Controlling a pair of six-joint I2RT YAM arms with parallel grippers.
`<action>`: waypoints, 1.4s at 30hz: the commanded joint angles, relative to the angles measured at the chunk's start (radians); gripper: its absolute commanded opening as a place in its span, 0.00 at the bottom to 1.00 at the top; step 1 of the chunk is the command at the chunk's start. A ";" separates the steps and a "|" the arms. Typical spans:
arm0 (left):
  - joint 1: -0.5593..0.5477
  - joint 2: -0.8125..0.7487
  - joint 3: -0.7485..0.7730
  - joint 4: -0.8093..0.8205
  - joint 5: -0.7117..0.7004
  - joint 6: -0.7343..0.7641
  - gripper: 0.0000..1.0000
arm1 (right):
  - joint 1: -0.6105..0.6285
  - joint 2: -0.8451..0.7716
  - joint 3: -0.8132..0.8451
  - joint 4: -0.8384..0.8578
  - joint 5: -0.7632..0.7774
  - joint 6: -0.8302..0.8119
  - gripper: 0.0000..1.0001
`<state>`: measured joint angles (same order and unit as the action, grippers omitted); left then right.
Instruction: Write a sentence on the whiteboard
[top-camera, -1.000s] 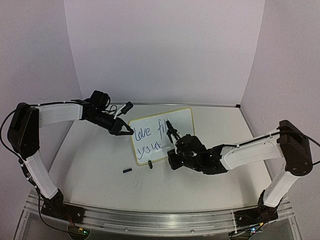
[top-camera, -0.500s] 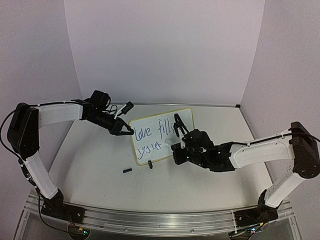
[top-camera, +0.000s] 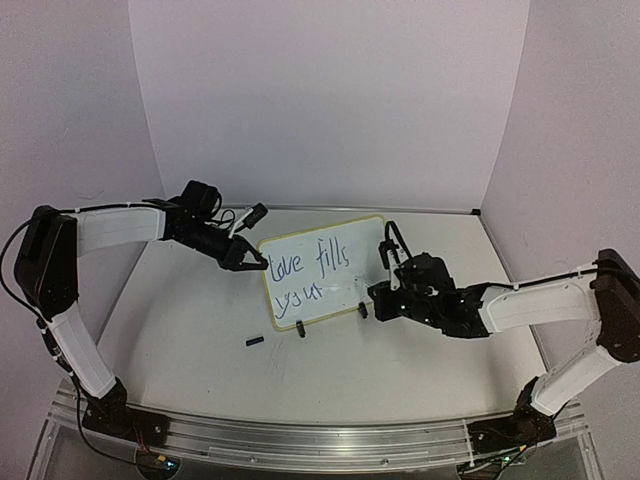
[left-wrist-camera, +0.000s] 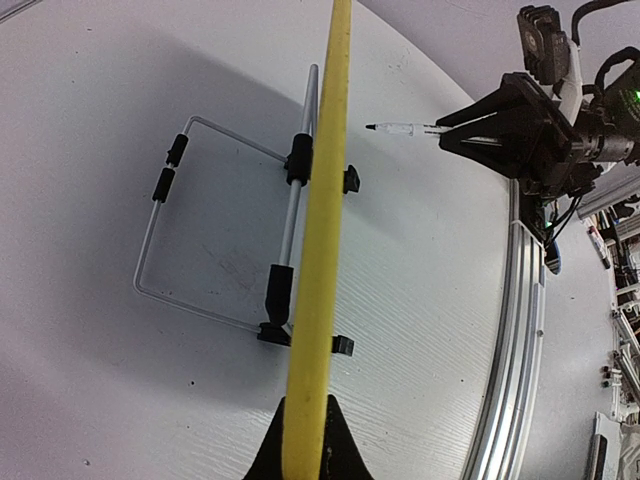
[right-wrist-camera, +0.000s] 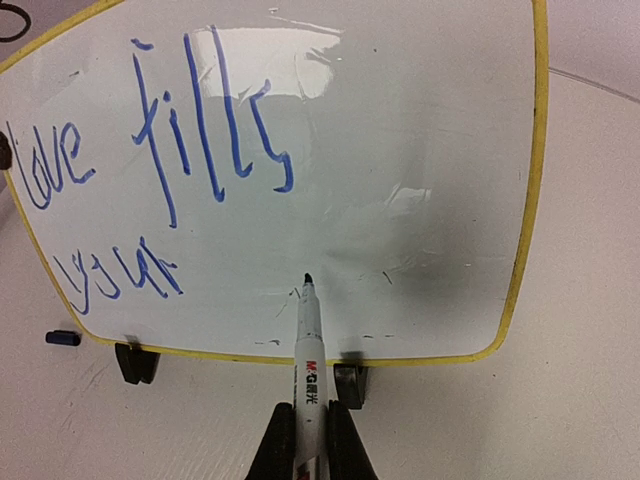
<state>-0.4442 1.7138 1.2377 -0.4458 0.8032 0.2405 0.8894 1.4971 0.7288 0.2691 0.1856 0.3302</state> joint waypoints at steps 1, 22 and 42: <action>-0.008 -0.019 0.020 -0.042 -0.093 0.063 0.00 | -0.026 -0.029 -0.021 0.091 -0.079 0.013 0.00; -0.008 -0.019 0.022 -0.044 -0.093 0.063 0.00 | -0.044 0.104 0.074 0.151 -0.128 -0.019 0.00; -0.008 -0.016 0.022 -0.044 -0.094 0.064 0.00 | -0.043 0.131 -0.029 0.164 -0.149 0.053 0.00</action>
<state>-0.4446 1.7138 1.2377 -0.4461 0.8009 0.2401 0.8513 1.6081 0.7223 0.4034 0.0521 0.3511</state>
